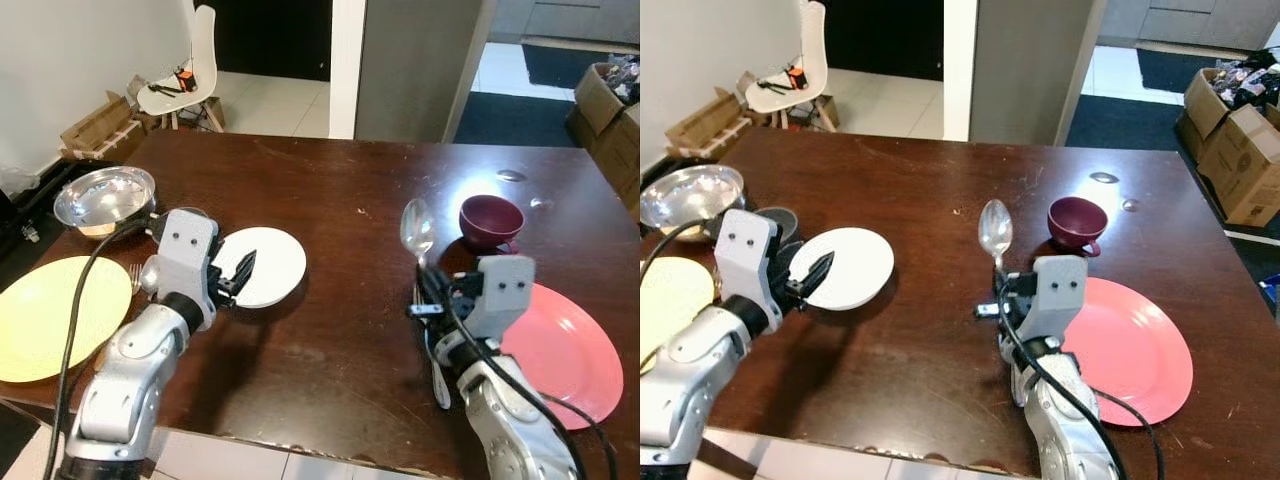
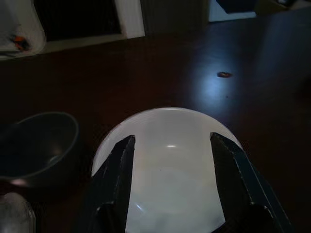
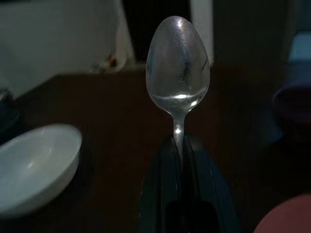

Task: Setting the table

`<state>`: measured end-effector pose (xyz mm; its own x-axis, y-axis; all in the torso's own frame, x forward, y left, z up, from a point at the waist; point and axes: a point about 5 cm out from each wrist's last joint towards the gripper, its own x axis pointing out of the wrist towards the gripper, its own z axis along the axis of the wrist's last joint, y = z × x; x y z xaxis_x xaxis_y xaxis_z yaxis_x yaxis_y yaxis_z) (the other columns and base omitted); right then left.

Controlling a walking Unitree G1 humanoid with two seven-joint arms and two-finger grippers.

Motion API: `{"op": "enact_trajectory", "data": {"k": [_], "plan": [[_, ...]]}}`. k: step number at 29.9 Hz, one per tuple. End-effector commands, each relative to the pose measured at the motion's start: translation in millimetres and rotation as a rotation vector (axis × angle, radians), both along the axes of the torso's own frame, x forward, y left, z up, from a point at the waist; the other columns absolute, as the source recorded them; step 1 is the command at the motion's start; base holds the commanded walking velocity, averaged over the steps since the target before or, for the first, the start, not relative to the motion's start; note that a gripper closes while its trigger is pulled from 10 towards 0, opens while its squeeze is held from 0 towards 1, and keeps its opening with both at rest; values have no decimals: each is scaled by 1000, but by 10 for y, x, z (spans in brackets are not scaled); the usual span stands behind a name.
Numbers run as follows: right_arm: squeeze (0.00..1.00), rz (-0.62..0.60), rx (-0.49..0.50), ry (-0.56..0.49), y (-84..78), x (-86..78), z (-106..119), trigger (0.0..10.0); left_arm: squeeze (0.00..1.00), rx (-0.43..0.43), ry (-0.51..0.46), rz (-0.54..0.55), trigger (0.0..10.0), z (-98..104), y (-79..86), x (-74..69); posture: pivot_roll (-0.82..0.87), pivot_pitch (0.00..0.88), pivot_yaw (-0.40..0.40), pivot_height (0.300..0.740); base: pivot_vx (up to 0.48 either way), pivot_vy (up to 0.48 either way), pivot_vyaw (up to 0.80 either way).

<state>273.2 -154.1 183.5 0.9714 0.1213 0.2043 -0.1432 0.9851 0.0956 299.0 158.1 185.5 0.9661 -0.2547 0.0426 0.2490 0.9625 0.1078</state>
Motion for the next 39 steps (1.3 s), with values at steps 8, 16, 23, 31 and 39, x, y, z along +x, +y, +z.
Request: {"op": "enact_trajectory", "data": {"k": [8,16,23,31,39], "plan": [[0,-2,17,-87,9,133,139,10000,0,10,-21,73,10000,-86,-15,6,-55,0,79,740,0,0,0],[0,68,44,-78,138,154,109,10000,0,5,-20,99,10000,-130,7,-23,-44,0,71,740,-232,0,0],[0,112,87,-48,212,152,47,10000,0,7,-15,100,10000,-152,9,-43,-39,0,73,740,-318,0,0],[0,131,102,-43,244,156,36,10000,0,10,-17,98,10000,-144,10,-34,-37,0,77,740,-368,0,0],[0,150,128,-41,273,143,31,10000,0,12,-15,92,10000,-145,2,-33,-37,0,82,740,-367,0,0]]}}
